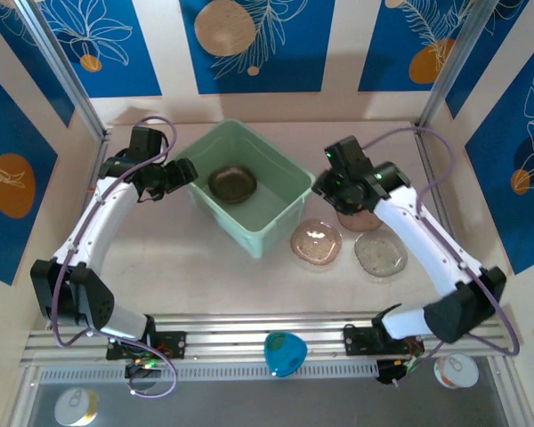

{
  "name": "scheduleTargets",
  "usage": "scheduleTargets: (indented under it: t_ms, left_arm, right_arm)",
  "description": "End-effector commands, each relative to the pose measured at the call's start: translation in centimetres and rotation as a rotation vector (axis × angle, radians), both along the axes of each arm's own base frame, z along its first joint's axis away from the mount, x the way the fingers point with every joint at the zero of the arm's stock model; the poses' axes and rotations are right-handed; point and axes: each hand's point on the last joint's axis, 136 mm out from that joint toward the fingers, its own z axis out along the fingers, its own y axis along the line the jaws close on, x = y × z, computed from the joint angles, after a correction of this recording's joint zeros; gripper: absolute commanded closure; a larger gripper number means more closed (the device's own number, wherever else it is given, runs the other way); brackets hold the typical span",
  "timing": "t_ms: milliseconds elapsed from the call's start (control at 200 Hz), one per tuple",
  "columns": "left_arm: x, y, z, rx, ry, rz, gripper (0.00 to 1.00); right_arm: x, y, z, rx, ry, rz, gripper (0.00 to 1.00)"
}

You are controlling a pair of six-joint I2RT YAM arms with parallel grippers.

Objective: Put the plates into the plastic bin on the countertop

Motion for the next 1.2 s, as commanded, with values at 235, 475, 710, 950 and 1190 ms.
scheduleTargets:
  t_ms: [235, 475, 710, 950, 1190]
  left_arm:
    - [1.6, -1.5, 0.1, -0.038, 0.005, -0.041, 0.22]
    - [2.3, -0.9, 0.9, 0.007, -0.013, -0.04, 0.22]
    - [2.8, 0.0, 1.0, 0.037, -0.048, 0.004, 0.22]
    - [3.3, 0.1, 0.6, 0.054, -0.036, 0.001, 0.22]
    - [3.3, -0.2, 0.6, 0.048, -0.034, -0.017, 0.22]
  right_arm:
    - [-6.1, -3.7, -8.7, 0.023, 0.296, -0.027, 0.49]
    - [-7.8, -4.1, -12.5, 0.12, 0.385, -0.031, 0.51]
    - [-6.2, -3.4, -14.8, 0.16, 0.436, 0.072, 0.51]
    - [-6.1, -3.1, -16.5, 0.166, 0.427, 0.107, 0.52]
    - [-6.6, -3.7, -17.9, 0.12, 0.448, 0.113, 0.55]
